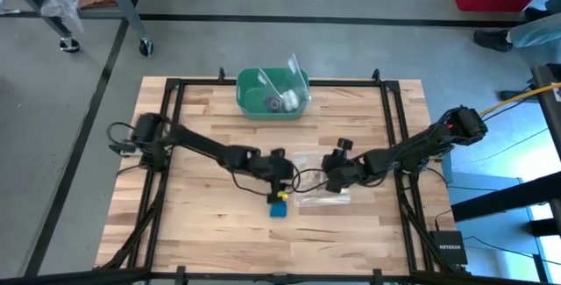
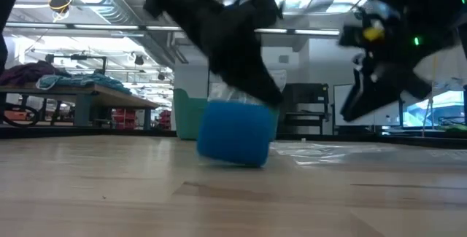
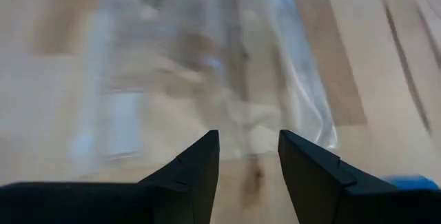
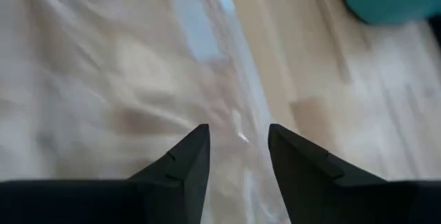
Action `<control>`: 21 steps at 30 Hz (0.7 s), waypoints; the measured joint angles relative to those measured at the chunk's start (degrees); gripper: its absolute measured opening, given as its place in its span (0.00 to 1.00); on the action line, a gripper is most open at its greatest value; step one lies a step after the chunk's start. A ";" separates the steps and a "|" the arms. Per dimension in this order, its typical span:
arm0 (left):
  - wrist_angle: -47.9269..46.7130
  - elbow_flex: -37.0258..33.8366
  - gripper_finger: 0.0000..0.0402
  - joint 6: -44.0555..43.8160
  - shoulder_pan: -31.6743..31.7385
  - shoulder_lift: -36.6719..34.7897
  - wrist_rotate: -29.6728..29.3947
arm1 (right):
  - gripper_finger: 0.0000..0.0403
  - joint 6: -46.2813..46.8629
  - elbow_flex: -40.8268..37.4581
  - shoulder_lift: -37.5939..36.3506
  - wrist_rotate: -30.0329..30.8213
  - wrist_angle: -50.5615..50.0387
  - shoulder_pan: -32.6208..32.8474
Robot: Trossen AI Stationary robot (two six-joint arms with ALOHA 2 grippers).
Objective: Roll bandage
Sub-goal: Open the transparent zip bag
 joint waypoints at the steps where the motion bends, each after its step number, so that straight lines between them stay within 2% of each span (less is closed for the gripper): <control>1: -1.56 0.05 0.36 -0.03 0.63 -1.39 -0.87 | 0.38 -0.51 0.24 -0.65 -0.63 1.15 -0.02; 3: -3.38 -0.28 0.36 -1.24 2.62 -3.91 -1.44 | 0.38 -2.41 0.27 -0.93 -0.82 5.28 -0.04; 6: -3.04 -0.43 0.36 -4.90 6.85 -4.30 1.08 | 0.38 -4.15 -1.56 -0.81 -1.12 10.26 -0.69; 10: -2.07 -0.39 0.36 -7.44 11.15 -0.99 4.09 | 0.38 -1.83 -6.84 0.23 -1.20 18.28 -2.60; 17: 1.33 -0.47 0.36 -5.76 12.47 6.57 4.90 | 0.38 3.84 -17.39 3.91 -4.17 38.20 -3.78; 21: 4.05 -0.36 0.36 -4.77 12.47 9.05 4.50 | 0.38 4.66 -19.25 7.05 -5.39 43.50 -3.76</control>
